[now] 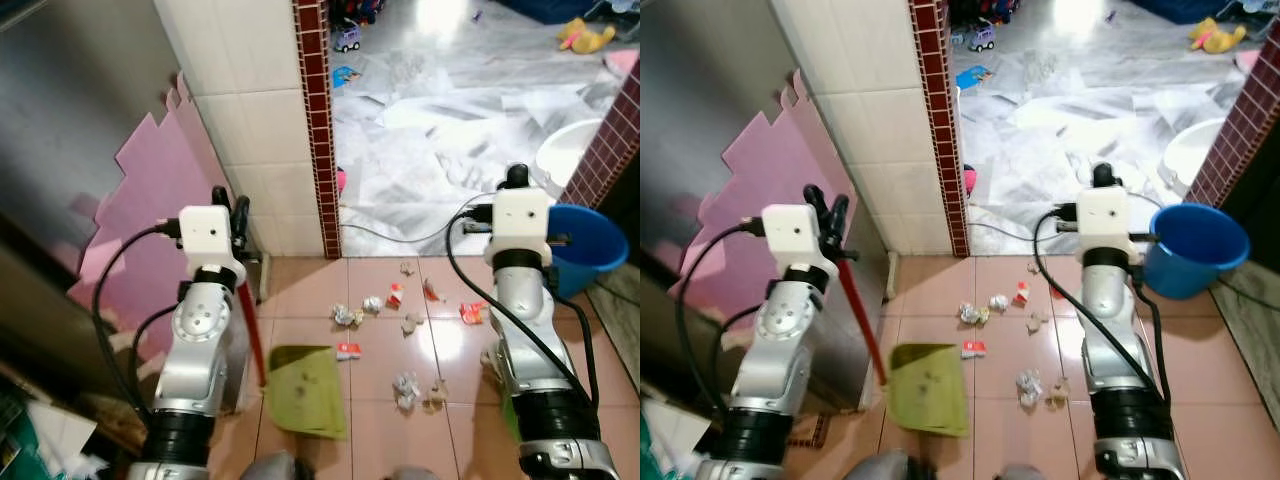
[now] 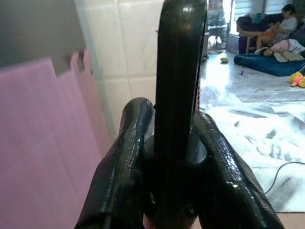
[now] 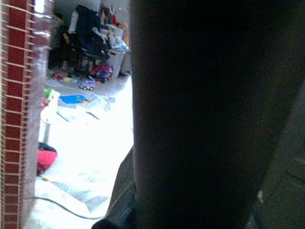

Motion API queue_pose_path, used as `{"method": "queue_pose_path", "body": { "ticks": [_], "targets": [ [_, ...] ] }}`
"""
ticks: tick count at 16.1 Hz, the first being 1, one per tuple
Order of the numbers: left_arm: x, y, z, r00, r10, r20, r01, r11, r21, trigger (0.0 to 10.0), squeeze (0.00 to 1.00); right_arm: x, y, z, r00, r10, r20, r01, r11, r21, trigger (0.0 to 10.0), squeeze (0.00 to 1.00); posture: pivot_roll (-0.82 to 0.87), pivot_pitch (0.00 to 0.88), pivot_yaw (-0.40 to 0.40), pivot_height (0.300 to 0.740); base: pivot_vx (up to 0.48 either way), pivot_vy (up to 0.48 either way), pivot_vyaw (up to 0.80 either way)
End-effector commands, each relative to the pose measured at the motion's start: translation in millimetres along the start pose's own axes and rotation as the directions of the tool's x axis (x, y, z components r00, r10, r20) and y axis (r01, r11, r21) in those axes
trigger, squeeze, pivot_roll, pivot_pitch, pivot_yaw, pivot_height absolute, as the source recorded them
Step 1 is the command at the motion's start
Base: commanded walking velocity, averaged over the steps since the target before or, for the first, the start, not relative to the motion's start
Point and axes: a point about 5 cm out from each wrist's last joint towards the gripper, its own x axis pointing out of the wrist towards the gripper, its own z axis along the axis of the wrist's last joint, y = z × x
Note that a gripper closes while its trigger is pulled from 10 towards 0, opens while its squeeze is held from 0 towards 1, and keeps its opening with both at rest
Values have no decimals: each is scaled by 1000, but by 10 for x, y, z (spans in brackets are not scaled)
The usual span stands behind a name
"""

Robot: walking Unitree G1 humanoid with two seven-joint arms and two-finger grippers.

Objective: Sweep floor

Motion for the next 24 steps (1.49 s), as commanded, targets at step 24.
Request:
{"method": "queue_pose_path", "body": {
  "ticks": [24],
  "targets": [
    [291, -661, -201, 991, -132, -8, 131, 989, -71, 10000, 0, 313, 259, 408, 995, 80, -52, -32, 792, 609, 10000, 0, -97, 125, 130, 740, 38, 0, 0]
  ]
}}
